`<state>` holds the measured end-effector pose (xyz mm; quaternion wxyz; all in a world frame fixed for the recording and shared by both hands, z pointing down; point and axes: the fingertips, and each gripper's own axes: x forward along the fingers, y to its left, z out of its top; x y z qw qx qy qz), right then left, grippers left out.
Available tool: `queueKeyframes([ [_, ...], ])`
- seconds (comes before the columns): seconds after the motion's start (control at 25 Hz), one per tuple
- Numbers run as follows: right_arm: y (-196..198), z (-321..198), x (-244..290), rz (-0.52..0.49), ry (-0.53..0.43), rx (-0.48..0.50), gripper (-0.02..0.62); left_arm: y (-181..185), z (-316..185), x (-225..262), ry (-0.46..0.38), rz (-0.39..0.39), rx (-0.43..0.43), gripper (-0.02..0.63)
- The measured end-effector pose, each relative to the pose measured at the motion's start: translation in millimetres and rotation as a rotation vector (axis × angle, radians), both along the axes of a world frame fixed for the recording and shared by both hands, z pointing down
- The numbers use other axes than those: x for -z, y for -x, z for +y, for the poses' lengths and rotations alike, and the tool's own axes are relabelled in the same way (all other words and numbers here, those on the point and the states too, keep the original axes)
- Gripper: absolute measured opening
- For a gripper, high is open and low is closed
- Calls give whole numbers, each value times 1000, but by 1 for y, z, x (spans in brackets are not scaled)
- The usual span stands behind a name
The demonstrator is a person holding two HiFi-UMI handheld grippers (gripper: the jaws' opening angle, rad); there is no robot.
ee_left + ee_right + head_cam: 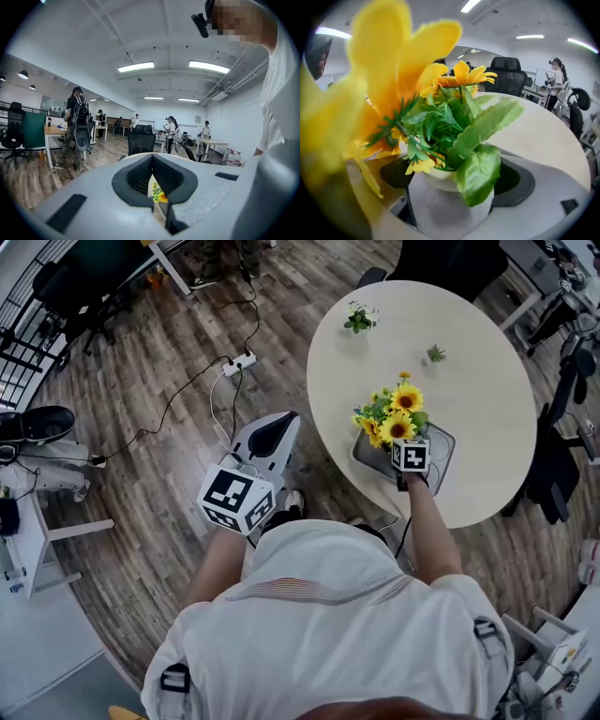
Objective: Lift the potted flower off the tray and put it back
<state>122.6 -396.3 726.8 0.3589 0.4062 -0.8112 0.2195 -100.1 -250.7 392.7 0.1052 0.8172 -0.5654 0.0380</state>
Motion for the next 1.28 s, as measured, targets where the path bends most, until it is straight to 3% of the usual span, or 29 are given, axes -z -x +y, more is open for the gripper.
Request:
queueKeyframes([
  [0.28,-29,32,54,-83,-31,42,479,-31,-26,7,-32,39,-125,5],
  [0.44,-62,37,104,-199,-68,-43,479,-60,-37,12,-47,47,-203,5],
  [0.56,-83,36,166,-283,-176,-115,477,-82,-45,18,-67,54,-257,5],
  [0.72,-92,45,254,-356,-347,-130,461,-109,-48,24,-101,59,-313,5],
  [0.8,-94,53,288,-384,-416,-135,408,-122,-48,26,-108,58,-342,5],
  [1.12,-102,84,362,-430,-624,-197,31,-139,-41,31,-125,58,-381,5],
  [1.28,-99,90,374,-440,-650,-199,2,-136,-38,32,-122,56,-375,5],
])
